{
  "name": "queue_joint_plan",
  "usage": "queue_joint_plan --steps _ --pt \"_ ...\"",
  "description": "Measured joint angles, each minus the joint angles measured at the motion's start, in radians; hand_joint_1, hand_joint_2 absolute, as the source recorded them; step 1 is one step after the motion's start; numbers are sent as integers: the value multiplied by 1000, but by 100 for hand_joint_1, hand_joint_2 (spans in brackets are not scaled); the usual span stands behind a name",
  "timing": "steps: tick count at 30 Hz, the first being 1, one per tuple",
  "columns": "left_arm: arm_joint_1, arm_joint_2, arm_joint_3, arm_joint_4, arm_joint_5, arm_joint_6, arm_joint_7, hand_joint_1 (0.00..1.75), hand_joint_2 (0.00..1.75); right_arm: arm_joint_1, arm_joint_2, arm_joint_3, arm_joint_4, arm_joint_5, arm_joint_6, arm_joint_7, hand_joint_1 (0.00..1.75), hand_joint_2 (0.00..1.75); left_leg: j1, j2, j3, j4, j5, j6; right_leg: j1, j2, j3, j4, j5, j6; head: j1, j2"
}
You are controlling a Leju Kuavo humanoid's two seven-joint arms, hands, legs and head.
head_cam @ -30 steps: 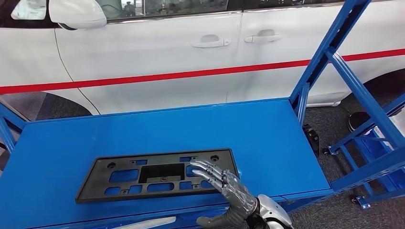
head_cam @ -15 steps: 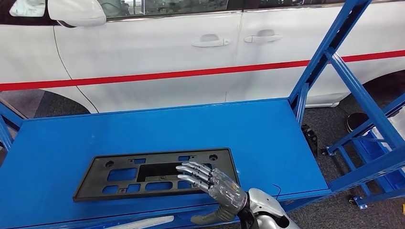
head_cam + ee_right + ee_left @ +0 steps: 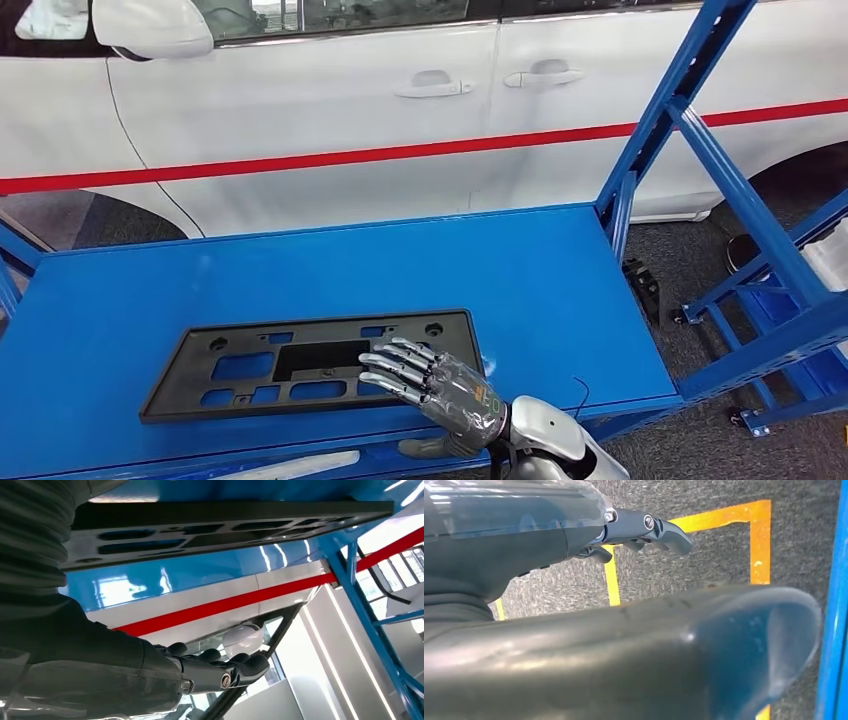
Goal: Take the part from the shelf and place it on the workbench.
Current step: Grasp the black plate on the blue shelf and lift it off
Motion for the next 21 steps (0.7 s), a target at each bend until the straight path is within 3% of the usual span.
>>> queue_joint_plan --steps 2,5,7,8,10,12,15,17,18,21 --pt "0 0 1 0 0 0 0 0 0 -3 -5 5 5 5 -5 3 0 175 1 0 -13 35 -27 -7 -2 -2 4 -8 5 -16 0 0" --pt "1 -1 1 0 -1 1 2 0 0 -8 -16 18 13 39 -27 21 0 175 2 0 -94 218 -120 -8 4 -6 5 -12 6 -31 0 0" --pt "4 -2 1 0 -2 4 5 0 0 -12 -27 32 25 87 -60 47 0 175 1 0 -129 294 -135 -7 11 -7 6 -10 5 -34 0 0" --pt "5 -2 2 0 -2 6 5 0 0 -16 -34 42 33 119 -87 65 0 175 1 0 -120 274 -113 -5 14 -7 7 -9 5 -35 0 0" --pt "4 -2 4 0 -5 9 6 0 0 -26 -47 66 50 183 -147 103 0 175 -2 1 -59 144 -46 6 18 -7 10 -6 2 -35 0 0" --pt "2 -3 7 0 -9 11 4 0 0 -37 -57 90 69 231 -198 136 0 175 -7 0 -9 33 -9 15 22 -7 9 1 -2 -29 0 0" --pt "2 -7 10 0 -17 12 3 0 0 -50 -62 124 101 265 -246 173 0 175 -10 -1 0 7 -4 25 22 -7 5 2 -1 -16 0 0" --pt "2 -10 14 0 -22 13 3 0 0 -57 -61 140 114 279 -264 192 0 175 -5 0 3 -4 5 36 20 -5 -4 23 -19 -4 0 0" --pt "1 -11 17 0 -23 13 3 0 0 -61 -61 147 120 287 -271 201 0 175 -2 0 4 -9 9 40 17 -5 -20 61 -44 3 0 0" --pt "-2 -12 24 0 -27 13 4 0 0 -66 -61 166 137 302 -279 218 0 175 -1 0 1 -10 12 43 0 -5 -106 245 -129 21 0 0"
